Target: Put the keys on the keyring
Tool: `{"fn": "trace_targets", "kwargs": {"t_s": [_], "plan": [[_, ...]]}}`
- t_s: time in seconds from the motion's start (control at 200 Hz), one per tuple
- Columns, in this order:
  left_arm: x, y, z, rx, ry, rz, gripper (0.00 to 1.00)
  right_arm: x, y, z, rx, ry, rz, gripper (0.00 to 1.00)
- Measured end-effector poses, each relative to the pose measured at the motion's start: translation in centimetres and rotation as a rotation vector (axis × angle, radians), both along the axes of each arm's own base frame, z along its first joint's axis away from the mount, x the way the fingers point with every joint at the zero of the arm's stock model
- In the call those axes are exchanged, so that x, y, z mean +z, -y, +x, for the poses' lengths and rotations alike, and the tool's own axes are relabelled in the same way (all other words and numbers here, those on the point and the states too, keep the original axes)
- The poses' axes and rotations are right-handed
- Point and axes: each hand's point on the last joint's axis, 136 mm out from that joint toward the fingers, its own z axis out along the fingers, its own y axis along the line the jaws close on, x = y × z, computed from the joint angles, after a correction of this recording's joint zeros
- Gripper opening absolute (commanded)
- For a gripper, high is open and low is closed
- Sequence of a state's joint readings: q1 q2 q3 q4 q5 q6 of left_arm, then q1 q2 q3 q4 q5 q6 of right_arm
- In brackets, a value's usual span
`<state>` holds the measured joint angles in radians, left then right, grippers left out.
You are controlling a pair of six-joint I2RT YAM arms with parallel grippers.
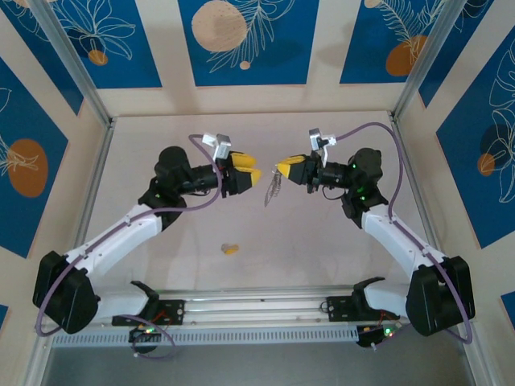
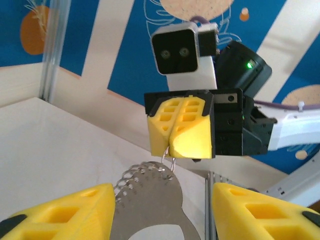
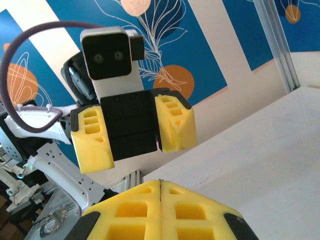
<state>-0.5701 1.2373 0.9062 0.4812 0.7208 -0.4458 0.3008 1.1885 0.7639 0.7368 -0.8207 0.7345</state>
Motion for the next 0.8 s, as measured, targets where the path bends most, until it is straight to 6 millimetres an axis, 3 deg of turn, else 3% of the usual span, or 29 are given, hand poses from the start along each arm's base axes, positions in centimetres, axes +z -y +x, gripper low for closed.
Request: {"fn": "trace_targets", "kwargs": {"t_s": [0.365, 0.8], "plan": [[0.2, 0.2, 1.0, 0.008, -0.056, -0.134, 0.61, 2.8, -0.9, -0.3, -0.042, 0.061, 0.11, 0.0], [1.6, 0.2, 1.2, -0.008, -0.056, -0.229, 0.59, 1.1, -2.3, 1.3, -0.057, -0.011, 0.116, 0.0]]}}
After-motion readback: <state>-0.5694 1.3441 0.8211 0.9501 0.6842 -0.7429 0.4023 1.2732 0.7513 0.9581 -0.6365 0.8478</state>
